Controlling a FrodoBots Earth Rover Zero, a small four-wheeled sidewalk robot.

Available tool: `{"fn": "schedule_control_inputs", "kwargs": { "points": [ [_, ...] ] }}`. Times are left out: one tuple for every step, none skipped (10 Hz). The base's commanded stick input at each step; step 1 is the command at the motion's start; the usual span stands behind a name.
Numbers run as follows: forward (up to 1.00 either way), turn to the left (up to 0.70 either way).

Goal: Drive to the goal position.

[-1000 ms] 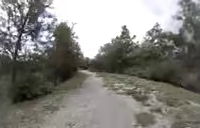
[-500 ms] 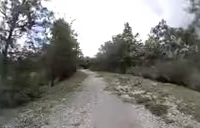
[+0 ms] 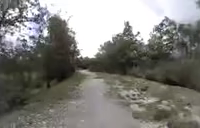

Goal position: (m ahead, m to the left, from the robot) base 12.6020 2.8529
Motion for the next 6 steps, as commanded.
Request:
{"fn": "schedule_control_inputs", "kwargs": {
  "points": [
    [0.26, 0.00],
    [0.05, 0.00],
    [0.00, 0.00],
    [0.00, 0.00],
    [0.00, 0.00],
    [0.00, 0.00]
  ]
}}
